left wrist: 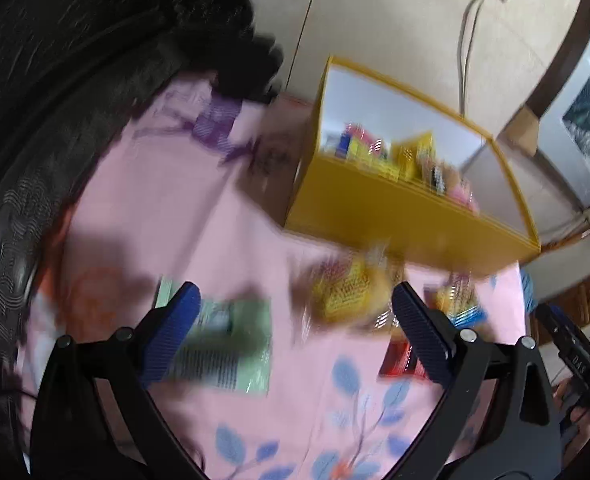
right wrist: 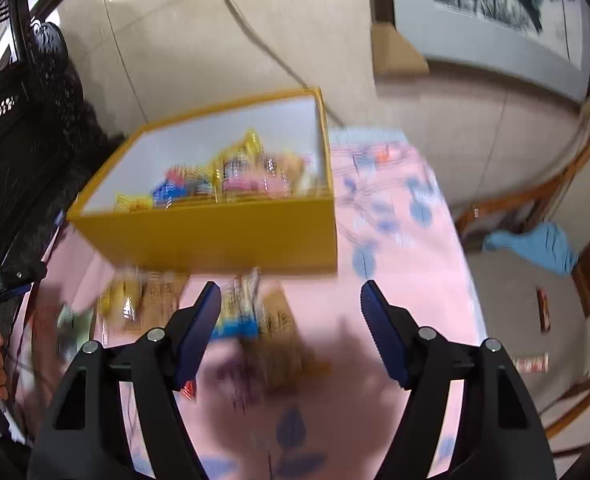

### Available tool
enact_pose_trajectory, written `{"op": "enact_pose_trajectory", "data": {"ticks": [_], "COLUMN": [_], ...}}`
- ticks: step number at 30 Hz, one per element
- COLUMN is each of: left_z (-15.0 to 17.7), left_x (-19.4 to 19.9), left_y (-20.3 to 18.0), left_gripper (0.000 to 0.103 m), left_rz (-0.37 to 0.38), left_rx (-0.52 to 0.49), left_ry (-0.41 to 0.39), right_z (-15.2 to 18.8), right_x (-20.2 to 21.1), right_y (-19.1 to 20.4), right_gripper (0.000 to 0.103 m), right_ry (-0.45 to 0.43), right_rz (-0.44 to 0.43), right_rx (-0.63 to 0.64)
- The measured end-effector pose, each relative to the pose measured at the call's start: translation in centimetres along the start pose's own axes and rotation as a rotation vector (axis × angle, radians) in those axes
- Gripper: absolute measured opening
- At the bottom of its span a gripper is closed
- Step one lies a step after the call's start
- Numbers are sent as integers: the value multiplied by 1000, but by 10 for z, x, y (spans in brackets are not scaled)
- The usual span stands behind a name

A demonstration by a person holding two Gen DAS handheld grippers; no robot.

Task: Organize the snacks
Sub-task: 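Grasp the brown paper nut bag with the right tool while the left reaches toward the green packet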

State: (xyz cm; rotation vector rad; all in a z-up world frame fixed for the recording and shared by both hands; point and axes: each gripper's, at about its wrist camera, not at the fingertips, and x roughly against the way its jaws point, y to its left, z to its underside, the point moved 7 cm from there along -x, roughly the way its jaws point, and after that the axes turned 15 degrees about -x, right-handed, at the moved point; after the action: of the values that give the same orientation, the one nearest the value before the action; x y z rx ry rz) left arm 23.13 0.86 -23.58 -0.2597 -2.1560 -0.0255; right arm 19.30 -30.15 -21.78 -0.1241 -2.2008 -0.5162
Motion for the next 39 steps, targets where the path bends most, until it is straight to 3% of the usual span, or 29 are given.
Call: {"op": "enact_pose_trajectory", "data": {"ticks": [6, 12, 22, 26, 30, 35, 39], "left_z": [42, 50, 58, 60, 60, 57, 57], "left_x": [13, 25, 29, 26, 16, -10, -34], "left_y": [-13, -23, 7, 13, 20, 31, 47], "left_gripper": [98, 98, 98, 98, 98, 98, 98], "left_rz": [28, 47, 1, -21, -47, -79, -161], "left_rx": [-29, -57, 13, -1, -5, -10, 0], "left_ry": [55, 58, 79, 87, 101, 139, 199], "right_z": [44, 40, 38, 37, 39, 66, 95], "right_x": [-15, -59, -115, -120, -112, -90, -68], "right_y": [-2, 21, 31, 27, 23, 14, 9], "right_gripper": [73, 73, 73, 71, 40, 39, 39], "right_ry": [81, 107, 242, 260, 252, 258, 257], "right_rz": [-8, -6, -29, -43, -19, -2, -5], "right_rx": [79, 330, 502, 433, 370, 289, 225]}}
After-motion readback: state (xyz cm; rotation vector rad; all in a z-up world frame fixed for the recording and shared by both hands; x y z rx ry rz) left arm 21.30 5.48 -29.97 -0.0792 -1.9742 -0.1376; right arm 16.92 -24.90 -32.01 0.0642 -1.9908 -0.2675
